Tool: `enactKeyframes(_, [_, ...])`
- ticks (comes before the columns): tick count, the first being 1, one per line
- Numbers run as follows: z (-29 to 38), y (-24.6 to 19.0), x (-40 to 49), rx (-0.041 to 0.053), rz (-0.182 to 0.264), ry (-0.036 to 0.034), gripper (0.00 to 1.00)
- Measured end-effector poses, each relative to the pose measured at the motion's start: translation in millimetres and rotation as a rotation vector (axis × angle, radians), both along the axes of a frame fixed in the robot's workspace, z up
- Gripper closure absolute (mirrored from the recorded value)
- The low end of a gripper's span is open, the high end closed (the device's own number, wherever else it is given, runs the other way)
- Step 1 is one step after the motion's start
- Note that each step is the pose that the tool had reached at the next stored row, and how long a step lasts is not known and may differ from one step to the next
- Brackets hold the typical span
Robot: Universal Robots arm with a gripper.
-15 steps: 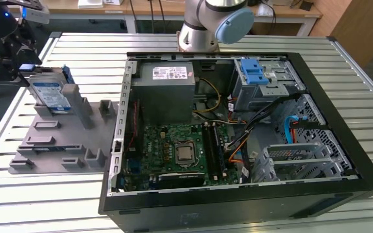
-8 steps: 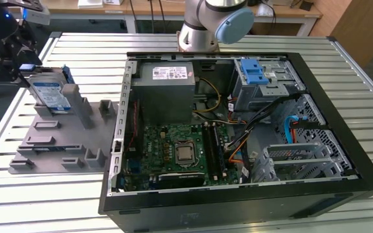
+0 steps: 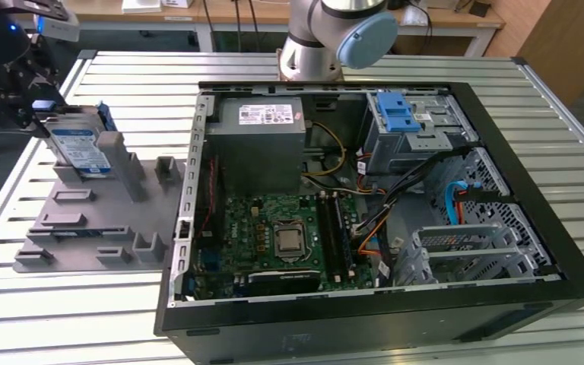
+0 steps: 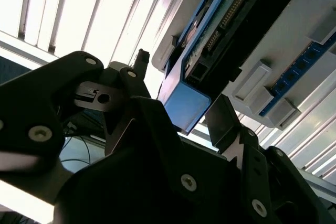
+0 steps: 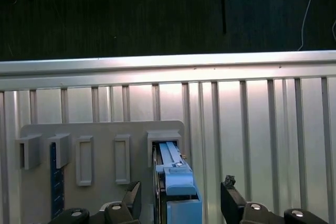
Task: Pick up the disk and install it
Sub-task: 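Pick up the disk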
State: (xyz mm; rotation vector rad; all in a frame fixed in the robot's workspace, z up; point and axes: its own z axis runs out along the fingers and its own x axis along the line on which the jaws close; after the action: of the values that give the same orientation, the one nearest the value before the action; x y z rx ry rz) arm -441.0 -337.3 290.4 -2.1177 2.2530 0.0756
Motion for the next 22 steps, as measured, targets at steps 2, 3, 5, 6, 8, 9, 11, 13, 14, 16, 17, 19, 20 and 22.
enactKeyframes(2, [-0.6, -0.2, 0.1, -0.0004, 0.000, -0.0002, 0.30])
enactKeyframes(3, [-0.9, -0.3, 0.1, -0.0011, 0.000, -0.0002, 0.30])
enactKeyframes(5, [-1.6, -0.3, 0.1, -0.0028, 0.000, -0.0002, 0.31])
enactKeyframes(6, [-2.0, -0.4, 0.1, -0.0036, 0.000, -0.0002, 0.31])
enactKeyframes(8, [-2.3, -0.3, 0.1, -0.0057, 0.000, 0.0001, 0.38])
enactKeyframes(9, [-2.3, -0.3, 0.0, -0.0062, 0.000, 0.0001, 0.38])
enactKeyframes(11, [-2.4, -0.3, 0.1, -0.0067, 0.000, 0.0000, 0.38])
enactKeyframes(13, [-2.5, -0.3, 0.1, -0.0070, 0.000, 0.0000, 0.38])
enactKeyframes(14, [-2.4, -0.3, 0.1, -0.0077, 0.000, 0.0001, 0.38])
enactKeyframes(16, [-2.6, -0.3, 0.2, -0.0078, 0.000, 0.0002, 0.38])
enactKeyframes(17, [-2.8, -0.3, 0.1, -0.0078, 0.000, 0.0002, 0.38])
enactKeyframes(19, [-3.6, -0.4, 0.1, -0.0079, 0.000, 0.0001, 0.38])
enactKeyframes(20, [-4.0, -0.4, 0.0, -0.0080, 0.000, 0.0001, 0.38])
enactKeyframes(22, [-4.4, -0.6, -0.1, -0.0081, 0.002, 0.0003, 0.38])
